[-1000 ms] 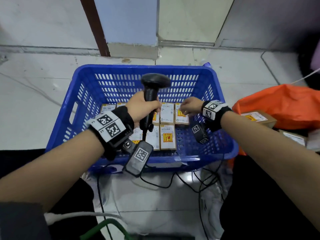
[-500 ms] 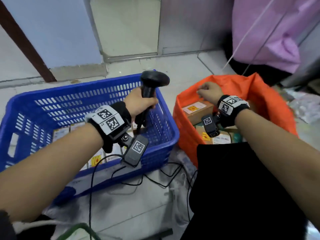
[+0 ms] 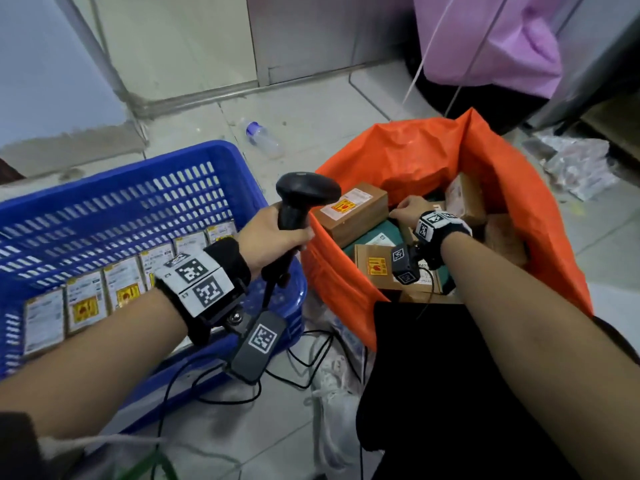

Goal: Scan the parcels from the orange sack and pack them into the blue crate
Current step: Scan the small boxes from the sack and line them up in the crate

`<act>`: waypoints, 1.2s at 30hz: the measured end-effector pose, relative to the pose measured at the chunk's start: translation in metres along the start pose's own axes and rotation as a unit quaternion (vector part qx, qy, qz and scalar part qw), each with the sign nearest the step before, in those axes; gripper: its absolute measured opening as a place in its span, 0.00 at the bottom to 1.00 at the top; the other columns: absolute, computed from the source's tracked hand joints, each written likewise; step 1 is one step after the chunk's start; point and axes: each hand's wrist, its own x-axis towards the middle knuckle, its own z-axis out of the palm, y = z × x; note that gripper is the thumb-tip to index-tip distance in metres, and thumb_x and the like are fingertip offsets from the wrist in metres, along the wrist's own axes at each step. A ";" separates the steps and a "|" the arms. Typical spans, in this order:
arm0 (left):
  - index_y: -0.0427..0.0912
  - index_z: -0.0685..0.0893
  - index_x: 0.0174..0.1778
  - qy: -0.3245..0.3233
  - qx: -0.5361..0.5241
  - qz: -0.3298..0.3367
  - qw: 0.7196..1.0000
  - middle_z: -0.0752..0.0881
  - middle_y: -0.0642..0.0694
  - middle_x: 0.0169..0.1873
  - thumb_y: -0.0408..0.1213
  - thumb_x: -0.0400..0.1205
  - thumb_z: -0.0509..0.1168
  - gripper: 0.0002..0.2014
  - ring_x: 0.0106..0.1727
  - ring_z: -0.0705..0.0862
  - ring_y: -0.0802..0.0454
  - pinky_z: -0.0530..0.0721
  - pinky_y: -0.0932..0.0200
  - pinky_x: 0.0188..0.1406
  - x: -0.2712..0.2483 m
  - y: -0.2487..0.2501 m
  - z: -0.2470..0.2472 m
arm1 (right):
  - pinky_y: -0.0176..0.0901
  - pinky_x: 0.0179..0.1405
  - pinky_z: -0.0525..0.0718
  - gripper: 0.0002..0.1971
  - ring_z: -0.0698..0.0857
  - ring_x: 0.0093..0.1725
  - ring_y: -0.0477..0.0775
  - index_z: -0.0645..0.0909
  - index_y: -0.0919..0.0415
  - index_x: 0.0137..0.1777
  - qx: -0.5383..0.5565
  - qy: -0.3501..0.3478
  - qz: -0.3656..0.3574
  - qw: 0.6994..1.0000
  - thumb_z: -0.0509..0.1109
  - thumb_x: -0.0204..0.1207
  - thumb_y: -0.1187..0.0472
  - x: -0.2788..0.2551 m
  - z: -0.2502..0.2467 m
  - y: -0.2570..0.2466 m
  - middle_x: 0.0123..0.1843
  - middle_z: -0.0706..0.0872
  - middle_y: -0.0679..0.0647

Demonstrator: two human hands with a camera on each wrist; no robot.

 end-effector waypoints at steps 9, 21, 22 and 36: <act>0.36 0.80 0.44 -0.031 -0.015 -0.021 0.999 0.80 0.46 0.28 0.27 0.79 0.68 0.03 0.28 0.80 0.59 0.81 0.68 0.33 0.021 -0.005 0.009 | 0.61 0.64 0.75 0.32 0.66 0.80 0.65 0.62 0.56 0.83 -0.142 -0.068 0.133 0.979 0.69 0.81 0.55 0.032 0.013 0.071 0.84 0.61 0.62; 0.39 0.79 0.42 -0.064 -0.035 -0.035 0.997 0.80 0.46 0.29 0.26 0.79 0.68 0.05 0.30 0.81 0.58 0.82 0.65 0.33 0.025 -0.010 0.017 | 0.62 0.66 0.72 0.39 0.70 0.71 0.70 0.67 0.64 0.74 -0.085 0.270 0.172 0.944 0.78 0.65 0.55 0.059 -0.001 0.091 0.75 0.68 0.68; 0.39 0.79 0.42 -0.063 -0.038 -0.038 0.997 0.80 0.46 0.28 0.26 0.79 0.68 0.06 0.29 0.81 0.58 0.82 0.65 0.32 0.026 -0.010 0.016 | 0.62 0.67 0.71 0.39 0.70 0.72 0.70 0.67 0.63 0.74 -0.066 0.268 0.187 0.943 0.78 0.65 0.55 0.061 -0.006 0.092 0.75 0.67 0.68; 0.33 0.79 0.47 -0.045 -0.039 -0.038 0.998 0.81 0.45 0.31 0.25 0.79 0.67 0.04 0.28 0.80 0.60 0.81 0.68 0.32 0.018 -0.018 0.000 | 0.63 0.66 0.75 0.43 0.74 0.71 0.71 0.60 0.67 0.77 -0.088 0.156 0.197 0.964 0.79 0.69 0.54 0.052 -0.019 0.071 0.74 0.69 0.71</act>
